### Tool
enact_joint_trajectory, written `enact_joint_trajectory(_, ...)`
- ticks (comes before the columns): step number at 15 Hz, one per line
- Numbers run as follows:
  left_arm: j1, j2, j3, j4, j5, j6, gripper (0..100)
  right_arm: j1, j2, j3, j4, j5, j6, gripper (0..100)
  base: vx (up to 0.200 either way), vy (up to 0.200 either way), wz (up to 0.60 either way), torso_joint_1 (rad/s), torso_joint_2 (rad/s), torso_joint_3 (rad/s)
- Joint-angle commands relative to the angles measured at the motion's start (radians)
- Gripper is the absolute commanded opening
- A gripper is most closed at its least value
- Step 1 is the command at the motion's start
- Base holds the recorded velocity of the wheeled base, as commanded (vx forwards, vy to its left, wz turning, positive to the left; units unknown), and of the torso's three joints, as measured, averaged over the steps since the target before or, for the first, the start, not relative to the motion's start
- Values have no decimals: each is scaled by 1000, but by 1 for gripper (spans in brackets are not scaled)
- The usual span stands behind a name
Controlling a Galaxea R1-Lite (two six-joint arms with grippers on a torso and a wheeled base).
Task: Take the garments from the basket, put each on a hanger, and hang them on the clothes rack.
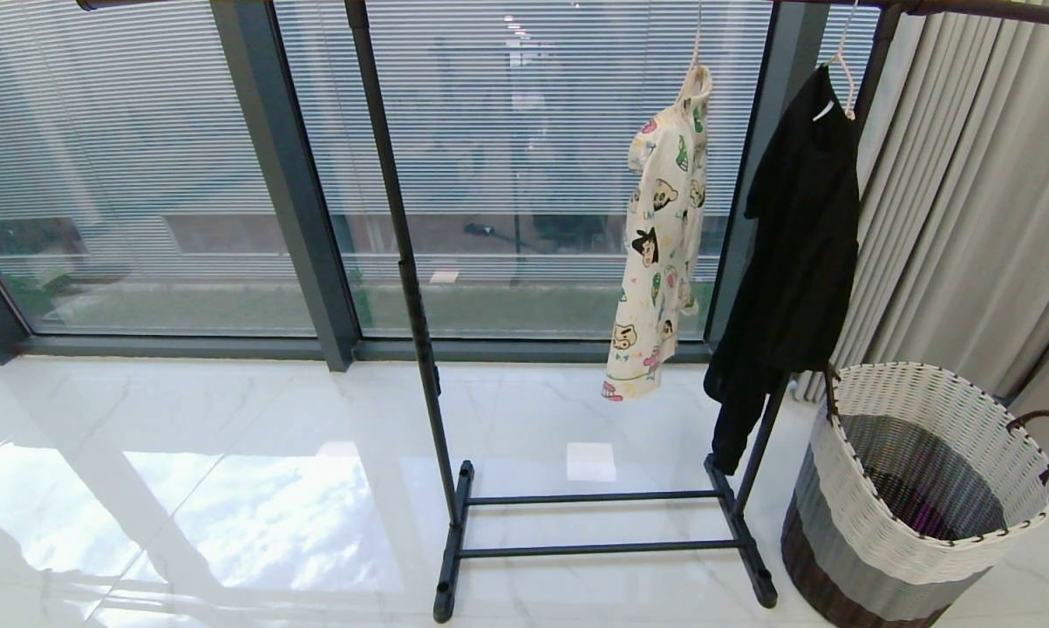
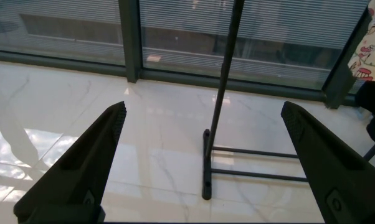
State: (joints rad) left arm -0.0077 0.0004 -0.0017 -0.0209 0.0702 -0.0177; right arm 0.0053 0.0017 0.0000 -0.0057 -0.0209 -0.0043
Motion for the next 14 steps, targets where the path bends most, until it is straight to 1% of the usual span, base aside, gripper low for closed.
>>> enact_joint_trajectory(1,0,0,0,-1,0,-1,100,1,-2,0,0,-1,1,100,0,0,0,0,0,0)
enact_joint_trajectory(14,0,0,0,-1,0,-1,100,1,-2,0,0,-1,12,100,0,0,0,0,0,0)
